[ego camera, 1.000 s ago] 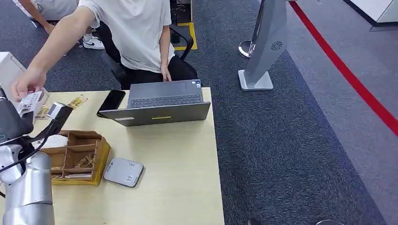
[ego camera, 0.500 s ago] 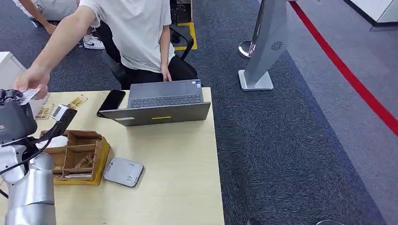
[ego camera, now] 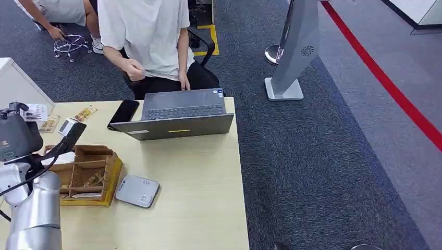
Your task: Pass the card to the sensor for recognition and then transmit it.
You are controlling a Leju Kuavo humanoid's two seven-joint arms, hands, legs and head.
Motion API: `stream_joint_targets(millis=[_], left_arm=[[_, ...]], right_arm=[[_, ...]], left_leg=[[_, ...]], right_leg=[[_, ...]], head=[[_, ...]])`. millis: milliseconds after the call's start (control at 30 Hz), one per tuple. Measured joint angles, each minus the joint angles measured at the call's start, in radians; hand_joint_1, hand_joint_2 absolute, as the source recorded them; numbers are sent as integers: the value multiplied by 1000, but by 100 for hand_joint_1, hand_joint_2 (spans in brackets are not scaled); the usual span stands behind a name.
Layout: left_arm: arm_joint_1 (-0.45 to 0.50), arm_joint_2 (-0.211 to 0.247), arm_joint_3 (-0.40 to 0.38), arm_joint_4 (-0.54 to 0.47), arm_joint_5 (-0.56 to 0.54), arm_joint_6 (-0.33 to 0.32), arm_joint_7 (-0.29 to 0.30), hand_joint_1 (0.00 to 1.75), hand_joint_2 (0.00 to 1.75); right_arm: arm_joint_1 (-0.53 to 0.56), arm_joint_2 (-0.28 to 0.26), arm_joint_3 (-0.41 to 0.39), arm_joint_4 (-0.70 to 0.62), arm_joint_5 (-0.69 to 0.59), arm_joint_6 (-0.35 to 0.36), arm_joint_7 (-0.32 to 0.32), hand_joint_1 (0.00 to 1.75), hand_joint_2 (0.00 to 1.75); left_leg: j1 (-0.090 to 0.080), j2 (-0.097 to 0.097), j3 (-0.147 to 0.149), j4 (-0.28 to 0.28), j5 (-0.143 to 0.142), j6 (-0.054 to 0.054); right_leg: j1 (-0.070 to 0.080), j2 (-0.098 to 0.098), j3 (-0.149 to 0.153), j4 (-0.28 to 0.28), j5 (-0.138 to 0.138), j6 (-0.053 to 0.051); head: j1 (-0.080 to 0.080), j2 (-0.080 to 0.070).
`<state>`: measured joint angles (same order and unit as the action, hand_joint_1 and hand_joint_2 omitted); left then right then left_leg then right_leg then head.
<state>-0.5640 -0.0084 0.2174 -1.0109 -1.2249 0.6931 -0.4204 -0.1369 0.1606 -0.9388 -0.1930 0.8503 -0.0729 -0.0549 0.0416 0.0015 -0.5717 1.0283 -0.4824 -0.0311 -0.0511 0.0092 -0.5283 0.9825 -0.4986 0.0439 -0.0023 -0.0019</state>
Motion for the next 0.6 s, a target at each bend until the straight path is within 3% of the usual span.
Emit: stream_joint_targets(millis=[167, 267, 333, 467, 600], left_arm=[[4, -4, -3, 1, -18, 0, 7, 175, 175], [55, -25, -42, -52, -44, 0, 29, 175, 175], [123, -37, -90, -114, -53, 0, 60, 175, 175], [252, -50, -270, -300, -106, -27, 193, 175, 175], [340, -48, -418, -429, -131, -46, 254, 175, 175]], right_arm=[[0, 0, -8, 0, -3, 0, 0, 0, 175], [5, 0, -18, 0, -13, 0, -4, 0, 175], [12, 0, -27, 0, -26, 0, -13, 0, 175], [27, 0, -53, 0, -46, 0, -22, 0, 175], [38, 0, -76, 0, -60, 1, -30, 0, 175]], left_leg=[[0, 0, 0, 0, 0, 0], [0, 0, 0, 0, 0, 0], [-1, 0, 0, 0, -1, 1], [-1, 0, -1, 0, -2, 1], [-1, 0, -1, 0, -2, 2]], right_leg=[[0, 0, 0, 0, 0, 0], [0, 0, 0, 0, 0, 0], [-1, 0, 0, 0, 0, 0], [-1, 0, 0, -1, -1, 1], [-1, 0, 0, -1, -1, 1]], head=[[0, 0], [1, 0], [0, 0], [0, 0], [0, 0]])
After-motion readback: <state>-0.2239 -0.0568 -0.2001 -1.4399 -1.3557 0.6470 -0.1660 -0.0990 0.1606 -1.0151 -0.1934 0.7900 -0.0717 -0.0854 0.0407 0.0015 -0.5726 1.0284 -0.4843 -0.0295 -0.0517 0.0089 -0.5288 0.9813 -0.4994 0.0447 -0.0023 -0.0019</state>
